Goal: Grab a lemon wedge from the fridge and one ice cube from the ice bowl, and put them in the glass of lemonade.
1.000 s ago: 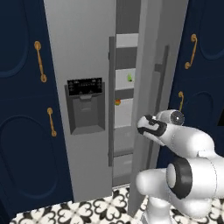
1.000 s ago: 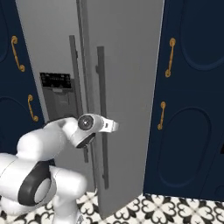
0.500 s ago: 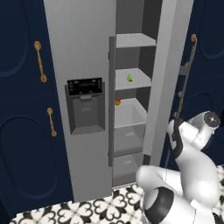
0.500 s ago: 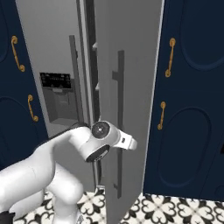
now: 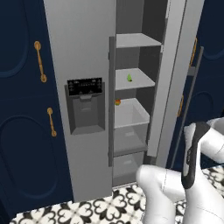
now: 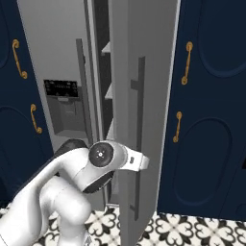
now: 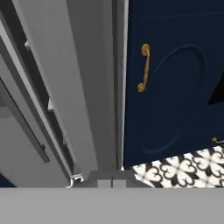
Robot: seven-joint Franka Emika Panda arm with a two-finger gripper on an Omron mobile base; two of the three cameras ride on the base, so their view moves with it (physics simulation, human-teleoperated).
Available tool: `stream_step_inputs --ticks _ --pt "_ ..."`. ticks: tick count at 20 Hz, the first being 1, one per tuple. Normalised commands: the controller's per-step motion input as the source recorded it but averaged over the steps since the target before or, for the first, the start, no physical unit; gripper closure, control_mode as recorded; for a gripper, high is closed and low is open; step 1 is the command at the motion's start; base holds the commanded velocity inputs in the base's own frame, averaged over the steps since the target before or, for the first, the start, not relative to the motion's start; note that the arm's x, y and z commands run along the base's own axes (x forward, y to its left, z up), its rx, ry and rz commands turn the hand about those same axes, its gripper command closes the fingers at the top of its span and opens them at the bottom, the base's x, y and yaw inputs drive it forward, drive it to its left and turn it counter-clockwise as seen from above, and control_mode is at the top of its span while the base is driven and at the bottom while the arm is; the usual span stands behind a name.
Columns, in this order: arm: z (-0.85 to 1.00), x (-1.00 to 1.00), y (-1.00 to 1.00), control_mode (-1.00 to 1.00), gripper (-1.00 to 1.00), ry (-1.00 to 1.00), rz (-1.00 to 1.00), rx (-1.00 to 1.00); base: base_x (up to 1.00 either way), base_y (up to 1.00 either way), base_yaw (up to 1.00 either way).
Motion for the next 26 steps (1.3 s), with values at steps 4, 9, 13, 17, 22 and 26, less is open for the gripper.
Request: stream_step_inputs --ticks 4,9,13,17,22,26 --pt "0.62 -0.03 1.00 -1.00 -1.00 0.09 0.02 -0.41 0.00 0.00 0.00" --pt "0.34 0.00 1.00 -1.00 -1.00 0.22 0.00 -0.54 0.00 0.00 0.00" --pt "0.10 0.11 0.95 -1.00 -1.00 0.09 0.00 -0.47 0.00 0.00 0.00" --pt "0.00 0.54 0.46 -1.00 -1.00 0.25 0.00 -0.31 0.00 0.00 0.00" --pt "0.00 0.73 0.01 -1.00 -1.00 0.27 0.00 -0.21 0.00 0.00 0.00" --pt "0.00 0.97 -0.01 -1.00 -1.00 0.27 0.00 -0.14 0.00 0.00 0.00"
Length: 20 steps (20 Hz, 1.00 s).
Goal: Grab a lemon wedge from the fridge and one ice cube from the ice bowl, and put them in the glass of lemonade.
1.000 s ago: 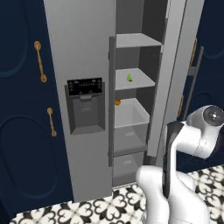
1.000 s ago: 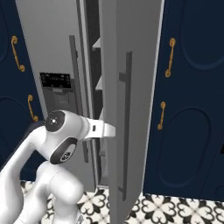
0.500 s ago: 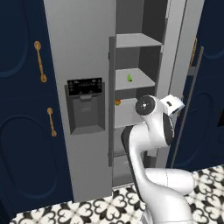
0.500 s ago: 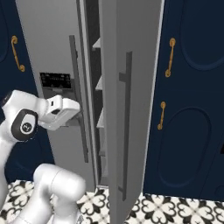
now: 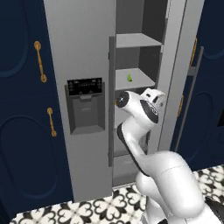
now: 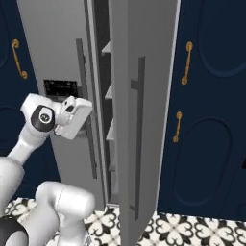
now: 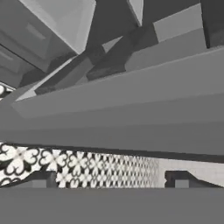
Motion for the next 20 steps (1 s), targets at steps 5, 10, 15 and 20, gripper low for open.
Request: stream_step_inputs --ticks 5,10,15,20 --pt "-0.04 0.86 -0.59 -1.00 -1.00 0.27 0.00 -0.09 0.00 0.00 0.00" --pt "-0.20 0.09 -1.00 -1.00 -1.00 0.20 -0.11 -0.03 0.00 0.00 0.00" --pt "-0.28 -0.14 -1.00 -1.00 -1.00 0.11 -0.21 0.00 0.00 0.00 0.00" --pt "-0.27 -0.17 -1.00 -1.00 -1.00 0.07 -0.20 0.01 0.00 0.00 0.00"
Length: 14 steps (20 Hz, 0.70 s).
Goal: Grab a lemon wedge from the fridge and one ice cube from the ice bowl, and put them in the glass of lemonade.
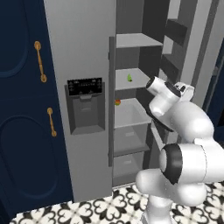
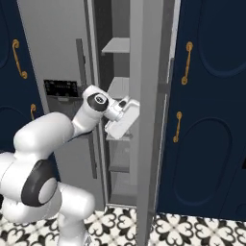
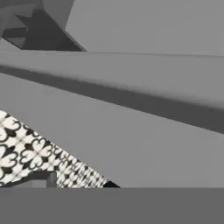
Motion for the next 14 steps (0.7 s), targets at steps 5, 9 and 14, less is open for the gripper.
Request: stream_step_inputs --ticks 5,9,14 --pt "-0.06 -0.62 -0.88 -1.00 -1.00 -0.09 -0.10 0.18 0.00 0.00 0.00" --pt "0.24 -0.76 0.03 -1.00 -1.00 -0.36 0.02 0.03 0.00 0.00 0.00" --pt "0.14 -0.38 0.96 -1.00 -1.00 -0.64 0.00 0.00 0.00 0.00 0.00"
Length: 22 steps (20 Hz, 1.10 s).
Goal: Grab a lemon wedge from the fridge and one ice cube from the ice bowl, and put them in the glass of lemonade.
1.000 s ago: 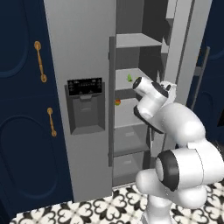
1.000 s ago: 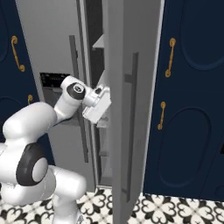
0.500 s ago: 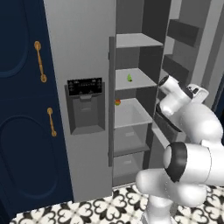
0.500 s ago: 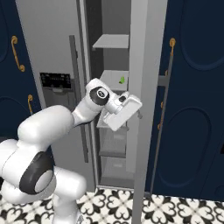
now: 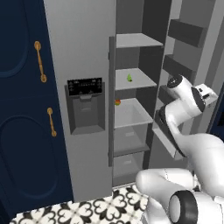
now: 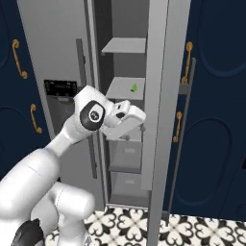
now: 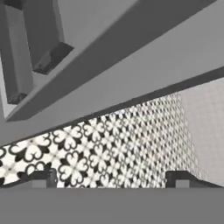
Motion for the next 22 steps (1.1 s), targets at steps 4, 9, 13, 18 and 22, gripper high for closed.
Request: stream_step_inputs --ticks 4,9,13,18,22 --pt "-0.02 -0.44 1.00 -1.00 -1.00 -0.65 0.00 0.18 0.00 0.00 0.00" --pt "-0.38 -0.57 1.00 -1.00 -1.00 -0.49 0.00 0.30 0.00 0.00 0.00" --pt "-0.57 -0.37 1.00 -1.00 -1.00 -0.24 0.04 0.36 0.00 0.00 0.00" --pt "-0.49 -0.25 0.98 -1.00 -1.00 -0.10 0.20 0.38 0.00 0.00 0.00" --pt "-0.61 0.00 0.59 -1.00 -1.00 -0.01 0.30 0.10 0.00 0.00 0.00"
